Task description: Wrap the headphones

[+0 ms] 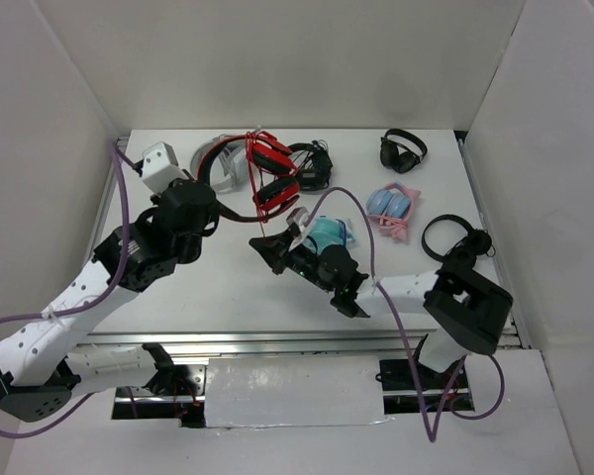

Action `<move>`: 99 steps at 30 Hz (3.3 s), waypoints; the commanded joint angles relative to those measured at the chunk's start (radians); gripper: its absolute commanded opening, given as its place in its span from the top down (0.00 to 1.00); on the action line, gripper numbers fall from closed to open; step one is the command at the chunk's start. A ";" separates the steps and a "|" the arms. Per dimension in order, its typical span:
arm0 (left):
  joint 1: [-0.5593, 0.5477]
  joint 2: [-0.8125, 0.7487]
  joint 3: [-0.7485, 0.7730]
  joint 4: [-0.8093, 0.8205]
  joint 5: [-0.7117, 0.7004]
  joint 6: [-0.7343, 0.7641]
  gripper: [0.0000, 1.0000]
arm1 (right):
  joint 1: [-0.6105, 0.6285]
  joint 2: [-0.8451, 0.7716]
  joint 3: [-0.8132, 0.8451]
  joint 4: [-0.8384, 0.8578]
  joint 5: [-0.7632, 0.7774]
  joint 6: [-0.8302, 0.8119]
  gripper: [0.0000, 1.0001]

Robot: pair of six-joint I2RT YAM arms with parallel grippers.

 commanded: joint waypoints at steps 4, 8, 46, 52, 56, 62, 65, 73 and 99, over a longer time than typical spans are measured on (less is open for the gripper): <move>0.007 -0.104 -0.018 0.176 0.064 -0.049 1.00 | -0.071 0.223 0.071 0.355 -0.121 0.057 1.00; 0.009 -0.117 -0.025 0.164 -0.004 -0.061 1.00 | -0.062 0.238 0.053 0.434 -0.196 0.116 1.00; 0.065 0.051 -0.411 0.084 0.080 -0.312 1.00 | 0.003 -0.158 0.201 -0.739 0.000 0.480 0.93; 0.117 0.032 -0.547 0.127 0.190 -0.304 1.00 | -0.042 0.000 0.369 -0.911 -0.191 0.508 0.92; 0.150 0.011 -0.601 0.159 0.225 -0.295 1.00 | -0.045 0.092 0.447 -0.996 -0.248 0.498 0.91; 0.202 -0.003 -0.660 0.173 0.247 -0.281 1.00 | -0.047 0.197 0.556 -1.080 -0.268 0.490 0.87; 0.237 -0.003 -0.701 0.214 0.281 -0.266 1.00 | -0.044 0.267 0.617 -1.147 -0.244 0.476 0.85; 0.329 0.046 -0.736 0.349 0.379 -0.171 1.00 | -0.053 0.404 0.771 -1.267 -0.149 0.447 0.83; 0.487 0.320 -0.716 0.539 0.632 -0.035 1.00 | -0.113 0.602 1.007 -1.410 -0.096 0.375 0.60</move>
